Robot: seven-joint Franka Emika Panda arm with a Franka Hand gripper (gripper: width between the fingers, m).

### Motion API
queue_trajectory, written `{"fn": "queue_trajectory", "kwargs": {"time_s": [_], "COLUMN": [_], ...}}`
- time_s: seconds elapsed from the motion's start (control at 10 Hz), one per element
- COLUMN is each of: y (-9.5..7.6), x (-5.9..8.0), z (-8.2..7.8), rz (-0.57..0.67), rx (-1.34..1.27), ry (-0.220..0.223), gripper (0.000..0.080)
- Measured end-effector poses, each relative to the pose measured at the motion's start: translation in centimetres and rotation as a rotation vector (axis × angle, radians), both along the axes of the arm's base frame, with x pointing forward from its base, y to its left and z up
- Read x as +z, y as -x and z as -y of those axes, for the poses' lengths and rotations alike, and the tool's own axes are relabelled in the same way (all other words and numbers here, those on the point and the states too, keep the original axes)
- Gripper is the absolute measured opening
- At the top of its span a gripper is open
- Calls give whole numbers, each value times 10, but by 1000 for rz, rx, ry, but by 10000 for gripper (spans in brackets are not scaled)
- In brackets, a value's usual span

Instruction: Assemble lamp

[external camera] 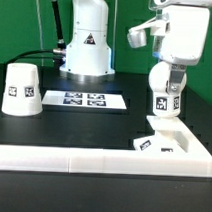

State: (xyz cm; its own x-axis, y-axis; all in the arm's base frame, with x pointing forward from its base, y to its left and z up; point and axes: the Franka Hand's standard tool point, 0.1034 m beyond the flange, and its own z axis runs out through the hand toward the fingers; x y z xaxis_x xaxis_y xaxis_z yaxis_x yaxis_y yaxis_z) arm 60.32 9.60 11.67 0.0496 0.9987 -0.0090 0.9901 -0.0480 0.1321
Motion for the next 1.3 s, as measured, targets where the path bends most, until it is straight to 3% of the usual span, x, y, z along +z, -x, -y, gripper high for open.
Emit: {"fn": "queue_trajectory", "kwargs": {"time_s": [0.1, 0.2, 0.7, 1.1, 1.3], "y": [0, 0, 0, 1, 0], "x": [0, 0, 0, -1, -1], "z": [-1, 0, 0, -8, -9], "rz": [4, 3, 4, 14, -2], "rx": [-20, -21, -96, -632, -853], "ry": [-4, -4, -14, -90, -106], "gripper": [698, 574, 574, 576, 576]}}
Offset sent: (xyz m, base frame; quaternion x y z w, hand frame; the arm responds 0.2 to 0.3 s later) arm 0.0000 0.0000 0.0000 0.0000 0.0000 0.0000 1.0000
